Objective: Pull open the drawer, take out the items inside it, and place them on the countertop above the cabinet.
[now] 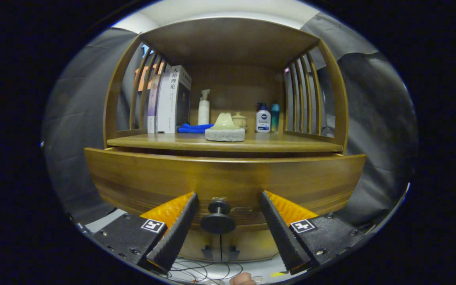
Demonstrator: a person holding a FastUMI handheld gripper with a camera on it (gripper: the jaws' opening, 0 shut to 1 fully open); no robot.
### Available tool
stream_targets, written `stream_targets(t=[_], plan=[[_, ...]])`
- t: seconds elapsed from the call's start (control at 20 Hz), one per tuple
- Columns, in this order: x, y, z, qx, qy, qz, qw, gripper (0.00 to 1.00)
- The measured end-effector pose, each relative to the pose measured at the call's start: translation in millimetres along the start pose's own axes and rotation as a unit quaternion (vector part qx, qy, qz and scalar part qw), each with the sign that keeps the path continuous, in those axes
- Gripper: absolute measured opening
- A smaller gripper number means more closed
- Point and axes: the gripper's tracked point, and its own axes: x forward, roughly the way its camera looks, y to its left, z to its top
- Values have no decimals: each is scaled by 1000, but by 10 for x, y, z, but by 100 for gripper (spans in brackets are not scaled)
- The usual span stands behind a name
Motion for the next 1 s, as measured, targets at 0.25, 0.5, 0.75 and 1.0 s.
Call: stream_targets(t=[0.25, 0.5, 0.75, 1.0], plan=[[244, 0, 42, 0, 1, 3, 1000, 100], [470, 23, 91, -4, 4, -2, 1000, 100], [447, 58, 111, -10, -2, -3, 1000, 99], [462, 62, 111, -10, -1, -2, 1000, 99]])
